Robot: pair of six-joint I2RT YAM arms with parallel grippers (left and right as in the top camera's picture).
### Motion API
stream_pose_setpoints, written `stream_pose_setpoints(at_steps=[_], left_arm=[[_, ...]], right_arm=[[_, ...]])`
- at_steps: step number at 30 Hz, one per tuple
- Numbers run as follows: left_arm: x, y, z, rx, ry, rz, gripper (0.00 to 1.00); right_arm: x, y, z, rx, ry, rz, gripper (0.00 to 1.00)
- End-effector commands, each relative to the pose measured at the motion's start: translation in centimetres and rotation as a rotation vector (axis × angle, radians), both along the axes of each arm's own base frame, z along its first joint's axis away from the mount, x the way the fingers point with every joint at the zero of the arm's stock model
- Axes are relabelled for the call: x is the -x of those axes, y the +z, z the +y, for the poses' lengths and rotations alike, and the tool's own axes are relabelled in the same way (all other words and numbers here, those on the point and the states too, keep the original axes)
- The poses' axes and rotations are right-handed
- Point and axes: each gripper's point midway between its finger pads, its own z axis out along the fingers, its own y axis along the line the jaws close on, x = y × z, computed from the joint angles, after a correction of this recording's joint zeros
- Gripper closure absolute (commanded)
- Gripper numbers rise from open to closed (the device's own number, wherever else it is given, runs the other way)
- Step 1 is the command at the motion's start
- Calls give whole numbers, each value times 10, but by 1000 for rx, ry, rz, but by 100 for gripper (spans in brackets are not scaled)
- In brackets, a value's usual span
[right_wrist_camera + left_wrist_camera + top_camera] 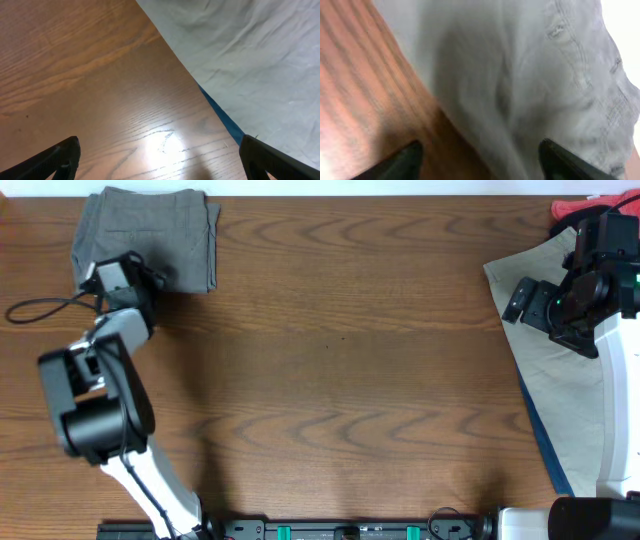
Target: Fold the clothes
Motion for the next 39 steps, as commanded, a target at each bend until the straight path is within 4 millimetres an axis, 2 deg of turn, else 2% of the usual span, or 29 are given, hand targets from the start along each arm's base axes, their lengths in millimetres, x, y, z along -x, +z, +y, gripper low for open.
stream_pose_setpoints(at_steps=[1, 4, 7, 11, 17, 22, 26, 32, 35, 39], left_arm=[[5, 63, -3, -99, -82, -44, 13], [26, 86, -10, -93, -90, -7, 11], [50, 101, -18, -73, -92, 44, 0], [92, 114, -35, -20, -113, 142, 2], [146, 139, -81, 64, -297, 209, 2], [196, 152, -99, 39, -360, 255, 2], [230, 151, -111, 30, -366, 233, 2], [280, 130, -130, 105, -359, 309, 2], [289, 127, -132, 121, -359, 339, 2], [289, 124, -132, 126, -359, 350, 2]], right_arm=[[0, -1, -1, -4, -16, 3, 1], [0, -1, -1, -4, -16, 3, 1], [0, -1, -1, -4, -16, 3, 1], [0, -1, -1, -4, -16, 3, 1], [0, -1, -1, -4, -16, 3, 1], [0, -1, -1, -4, -16, 3, 1], [0, -1, -1, -4, -16, 3, 1], [0, -1, -1, -4, -16, 3, 1], [0, -1, -1, -4, -16, 3, 1], [0, -1, -1, -4, -16, 3, 1]])
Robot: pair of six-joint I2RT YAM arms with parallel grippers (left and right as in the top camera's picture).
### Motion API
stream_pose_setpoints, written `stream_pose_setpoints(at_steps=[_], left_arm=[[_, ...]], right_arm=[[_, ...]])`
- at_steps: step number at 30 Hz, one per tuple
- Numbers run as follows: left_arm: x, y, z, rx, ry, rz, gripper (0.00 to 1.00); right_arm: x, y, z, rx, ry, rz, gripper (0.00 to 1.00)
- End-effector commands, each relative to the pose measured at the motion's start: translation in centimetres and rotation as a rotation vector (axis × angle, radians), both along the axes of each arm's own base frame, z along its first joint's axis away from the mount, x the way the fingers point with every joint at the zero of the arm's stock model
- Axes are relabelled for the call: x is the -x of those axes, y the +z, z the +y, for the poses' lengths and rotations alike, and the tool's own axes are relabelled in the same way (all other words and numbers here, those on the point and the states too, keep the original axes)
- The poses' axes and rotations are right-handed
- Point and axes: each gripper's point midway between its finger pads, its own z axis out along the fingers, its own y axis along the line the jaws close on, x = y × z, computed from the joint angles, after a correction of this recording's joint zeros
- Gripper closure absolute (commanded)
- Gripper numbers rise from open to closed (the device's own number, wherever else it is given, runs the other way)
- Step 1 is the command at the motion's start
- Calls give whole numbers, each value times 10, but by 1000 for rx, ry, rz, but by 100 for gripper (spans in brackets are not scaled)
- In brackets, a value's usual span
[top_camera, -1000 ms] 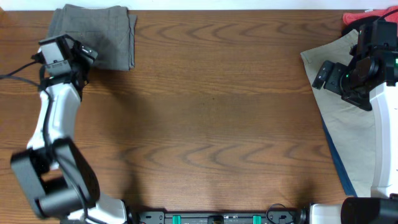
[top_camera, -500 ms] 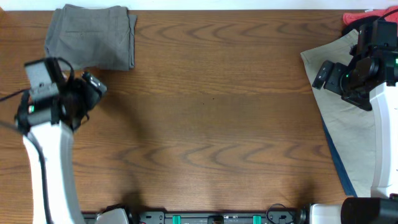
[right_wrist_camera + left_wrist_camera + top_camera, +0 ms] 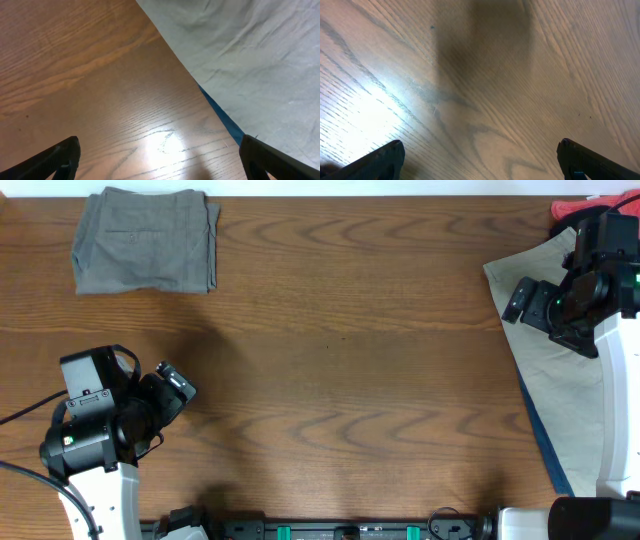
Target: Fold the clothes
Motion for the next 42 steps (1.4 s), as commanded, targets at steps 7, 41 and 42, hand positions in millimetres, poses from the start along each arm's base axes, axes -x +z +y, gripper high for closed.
stream_pose_setpoints(at_steps=[7, 41, 42], left_arm=[[1, -4, 1, -7, -14, 22, 2], [29, 12, -27, -293, -174, -508, 2], [27, 11, -26, -308, -182, -521, 2]], right_arm=[[0, -1, -1, -4, -16, 4, 1], [0, -1, -1, -4, -16, 4, 1], [0, -1, -1, -4, -16, 4, 1]])
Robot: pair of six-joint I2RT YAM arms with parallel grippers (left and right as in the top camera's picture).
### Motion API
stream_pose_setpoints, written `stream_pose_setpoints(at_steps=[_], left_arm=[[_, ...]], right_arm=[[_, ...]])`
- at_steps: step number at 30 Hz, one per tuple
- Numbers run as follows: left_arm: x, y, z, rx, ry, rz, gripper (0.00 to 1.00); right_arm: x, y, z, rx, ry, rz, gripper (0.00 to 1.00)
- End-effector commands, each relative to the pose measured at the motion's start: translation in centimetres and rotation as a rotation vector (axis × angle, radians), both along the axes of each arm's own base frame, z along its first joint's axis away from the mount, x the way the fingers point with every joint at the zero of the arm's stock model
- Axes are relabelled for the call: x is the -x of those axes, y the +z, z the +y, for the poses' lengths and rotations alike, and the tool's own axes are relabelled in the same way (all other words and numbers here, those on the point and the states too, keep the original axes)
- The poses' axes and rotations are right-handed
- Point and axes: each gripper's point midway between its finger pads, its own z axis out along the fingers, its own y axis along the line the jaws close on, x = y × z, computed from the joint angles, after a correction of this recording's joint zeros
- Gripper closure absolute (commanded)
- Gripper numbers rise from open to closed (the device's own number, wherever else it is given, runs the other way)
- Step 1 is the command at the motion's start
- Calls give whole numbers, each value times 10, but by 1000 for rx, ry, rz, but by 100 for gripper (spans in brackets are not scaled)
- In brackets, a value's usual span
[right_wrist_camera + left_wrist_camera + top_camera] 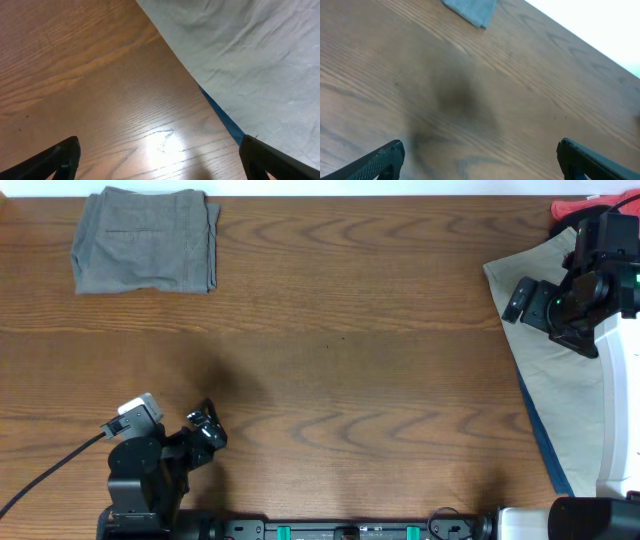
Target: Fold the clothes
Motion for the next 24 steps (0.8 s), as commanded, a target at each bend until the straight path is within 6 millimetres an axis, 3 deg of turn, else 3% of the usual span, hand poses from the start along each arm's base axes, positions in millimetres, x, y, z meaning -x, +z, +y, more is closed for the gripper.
stream_pose_setpoints(at_steps=[1, 8, 15, 24], left_arm=[[-2, -6, 7, -78, -1, -37, 2], [-18, -21, 3, -142, -50, -177, 2], [-38, -15, 2, -192, -56, -378, 2], [-50, -33, 8, -222, -30, -438, 2]], right_arm=[[0, -1, -1, -4, -16, 4, 1], [0, -1, -1, -4, -16, 4, 1], [0, -1, -1, -4, -16, 4, 1], [0, -1, -1, -4, -16, 4, 1]])
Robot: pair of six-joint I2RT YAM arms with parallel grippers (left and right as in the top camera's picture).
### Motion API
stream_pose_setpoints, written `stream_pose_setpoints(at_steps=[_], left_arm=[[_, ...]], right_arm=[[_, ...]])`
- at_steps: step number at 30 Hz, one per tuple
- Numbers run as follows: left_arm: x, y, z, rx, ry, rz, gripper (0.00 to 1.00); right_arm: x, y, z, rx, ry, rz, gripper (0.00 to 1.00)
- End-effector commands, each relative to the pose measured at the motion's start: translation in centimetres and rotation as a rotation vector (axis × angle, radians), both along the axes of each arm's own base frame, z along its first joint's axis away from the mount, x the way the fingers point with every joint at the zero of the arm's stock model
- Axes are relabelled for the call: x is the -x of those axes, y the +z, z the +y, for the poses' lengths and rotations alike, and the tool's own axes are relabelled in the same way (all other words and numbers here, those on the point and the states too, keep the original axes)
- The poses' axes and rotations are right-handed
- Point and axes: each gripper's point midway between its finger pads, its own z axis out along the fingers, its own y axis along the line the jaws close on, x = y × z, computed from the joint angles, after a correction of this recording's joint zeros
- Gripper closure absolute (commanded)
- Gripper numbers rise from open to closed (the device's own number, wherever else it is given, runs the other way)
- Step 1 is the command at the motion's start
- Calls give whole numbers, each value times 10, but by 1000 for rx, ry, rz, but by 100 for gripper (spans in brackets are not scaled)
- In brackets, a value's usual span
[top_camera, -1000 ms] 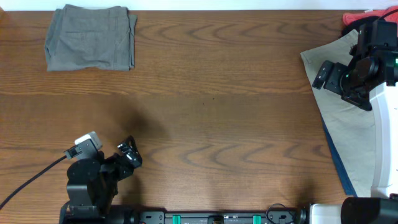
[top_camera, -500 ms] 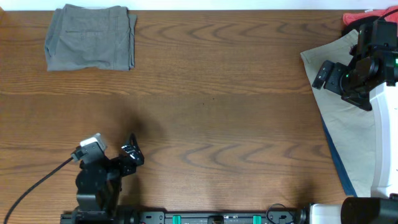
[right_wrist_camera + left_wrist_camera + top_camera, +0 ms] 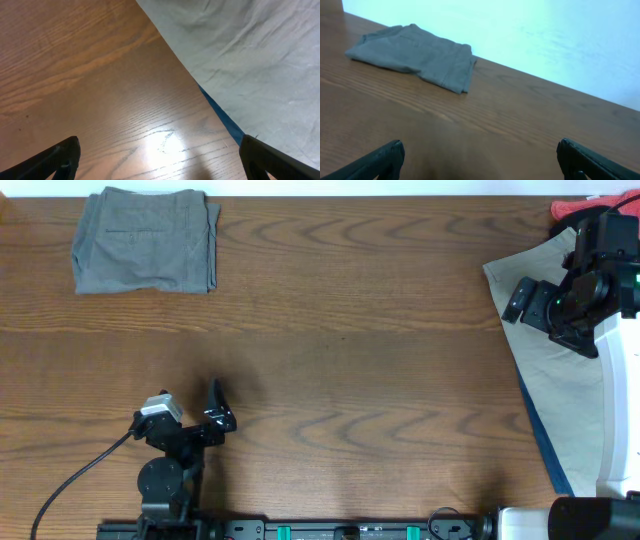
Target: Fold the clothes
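Observation:
A folded grey garment (image 3: 145, 240) lies at the table's far left corner; the left wrist view shows it far off (image 3: 415, 57). My left gripper (image 3: 217, 410) sits low by the front edge, open and empty, its fingertips (image 3: 385, 155) wide apart. At the right edge a beige cloth (image 3: 565, 390) lies spread flat over a blue garment (image 3: 540, 442). My right gripper (image 3: 518, 298) hovers at the beige cloth's left edge (image 3: 250, 65), open with nothing in it.
A red cloth (image 3: 575, 208) peeks in at the far right corner behind the right arm. The left arm's cable (image 3: 80, 470) trails over the front left of the wooden table (image 3: 350, 340).
The left arm has drawn in further at the front edge and its camera has tilted up, now looking across the table at the grey garment. The right arm is unchanged.
My left gripper was open right at the folded grey garment in the far left corner. Then it was away from it over bare wood at the front left, then nearer the front edge, and now tucked there. The garment stayed put; the right arm never moved.

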Motion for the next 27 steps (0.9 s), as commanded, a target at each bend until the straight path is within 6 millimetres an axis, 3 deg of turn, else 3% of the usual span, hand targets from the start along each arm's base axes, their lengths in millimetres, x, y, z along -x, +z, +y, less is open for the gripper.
stream_pose_setpoints(at_steps=[1, 15, 27], left_arm=[[-2, -8, 8, -27, 31, -7, 2], [-3, -22, 28, -31, 115, 7, 2], [-3, -22, 28, -53, 109, 9, 2]], right_arm=[[0, -1, -1, -4, -16, 4, 1], [0, -1, -1, -4, -16, 4, 1], [0, -1, -1, -4, -16, 4, 1]])
